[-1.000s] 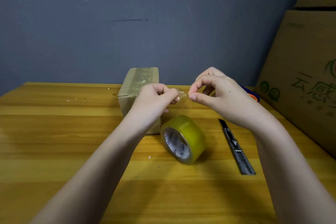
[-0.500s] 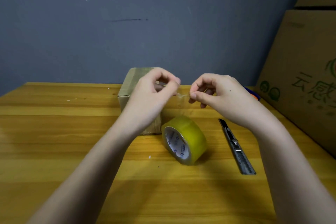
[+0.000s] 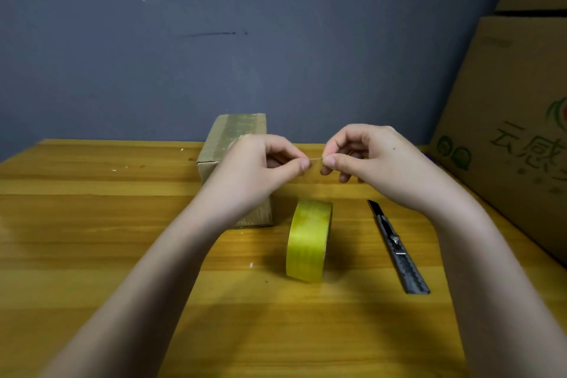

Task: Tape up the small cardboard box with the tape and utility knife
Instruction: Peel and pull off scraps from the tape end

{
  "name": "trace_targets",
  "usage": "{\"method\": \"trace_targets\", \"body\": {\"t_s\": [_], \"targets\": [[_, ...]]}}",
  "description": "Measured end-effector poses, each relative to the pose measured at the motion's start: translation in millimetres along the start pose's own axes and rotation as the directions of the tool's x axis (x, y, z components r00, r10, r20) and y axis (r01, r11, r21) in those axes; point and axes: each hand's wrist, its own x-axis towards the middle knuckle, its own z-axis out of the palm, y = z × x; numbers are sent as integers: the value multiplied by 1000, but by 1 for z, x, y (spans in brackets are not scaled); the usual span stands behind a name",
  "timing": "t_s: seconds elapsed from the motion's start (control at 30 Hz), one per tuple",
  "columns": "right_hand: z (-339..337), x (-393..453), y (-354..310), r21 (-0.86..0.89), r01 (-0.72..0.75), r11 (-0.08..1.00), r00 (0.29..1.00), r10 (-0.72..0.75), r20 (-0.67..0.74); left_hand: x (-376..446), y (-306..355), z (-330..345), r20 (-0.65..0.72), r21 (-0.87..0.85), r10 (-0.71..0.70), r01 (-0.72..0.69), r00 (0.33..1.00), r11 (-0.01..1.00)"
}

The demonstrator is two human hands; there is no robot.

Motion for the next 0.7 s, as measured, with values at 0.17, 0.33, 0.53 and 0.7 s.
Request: {"method": "trace_targets", "body": {"t_s": [0.17, 0.33, 0.53, 0.7], "targets": [[-1, 0, 0, 51, -14, 999, 1000, 13, 14, -1, -1, -2, 52, -46, -9, 12, 999, 999], [-2, 1, 4, 37, -35, 999, 999, 35, -3, -1, -3, 4, 69, -87, -23, 29, 997, 996], [-17, 1, 17, -124, -91, 988, 979, 66, -192, -1, -6, 1, 35, -91, -59, 62, 998, 994], [-21, 0, 18, 97, -59, 994, 989, 72, -129, -1, -4, 4, 34, -93, -48, 51, 998, 994]]}}
